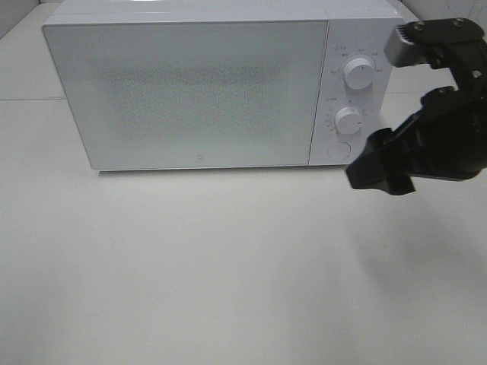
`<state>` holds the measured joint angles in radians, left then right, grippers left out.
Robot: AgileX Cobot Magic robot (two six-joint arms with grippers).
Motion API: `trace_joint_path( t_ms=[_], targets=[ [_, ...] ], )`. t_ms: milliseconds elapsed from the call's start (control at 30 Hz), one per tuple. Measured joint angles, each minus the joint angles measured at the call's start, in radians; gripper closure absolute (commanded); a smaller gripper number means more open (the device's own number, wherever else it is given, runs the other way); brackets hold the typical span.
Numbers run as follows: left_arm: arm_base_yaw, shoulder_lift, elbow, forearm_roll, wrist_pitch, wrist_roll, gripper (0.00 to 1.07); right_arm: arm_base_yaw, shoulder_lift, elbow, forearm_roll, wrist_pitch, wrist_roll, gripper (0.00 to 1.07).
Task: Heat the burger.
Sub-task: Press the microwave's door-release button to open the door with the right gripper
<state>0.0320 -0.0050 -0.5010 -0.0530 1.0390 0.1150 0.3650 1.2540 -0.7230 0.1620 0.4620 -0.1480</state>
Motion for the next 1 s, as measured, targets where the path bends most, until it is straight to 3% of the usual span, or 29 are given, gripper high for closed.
trace_joint_path(
  t_ms=[133,333,533,700,1000],
  targets=[
    [0.0,0.0,0.0,0.0,0.0,0.0,0.07,-0.143,0.005,-0.033,-0.173,0.168,0.243,0.16],
    [0.0,0.0,0.0,0.0,0.0,0.0,0.07,-0.266,-0.018,-0.034,-0.282,0.368,0.263,0.16],
    [0.0,0.0,0.0,0.0,0.0,0.0,0.07,-0.283,-0.106,-0.034,-0.292,0.469,0.255,0.16],
    [0.0,0.0,0.0,0.0,0.0,0.0,0.07,-0.283,-0.336,-0.007,-0.292,0.542,0.25,0.16],
    [0.0,0.0,0.0,0.0,0.0,0.0,0.07,-0.283,-0.729,0.148,-0.222,0.568,0.198,0.16]
  ],
)
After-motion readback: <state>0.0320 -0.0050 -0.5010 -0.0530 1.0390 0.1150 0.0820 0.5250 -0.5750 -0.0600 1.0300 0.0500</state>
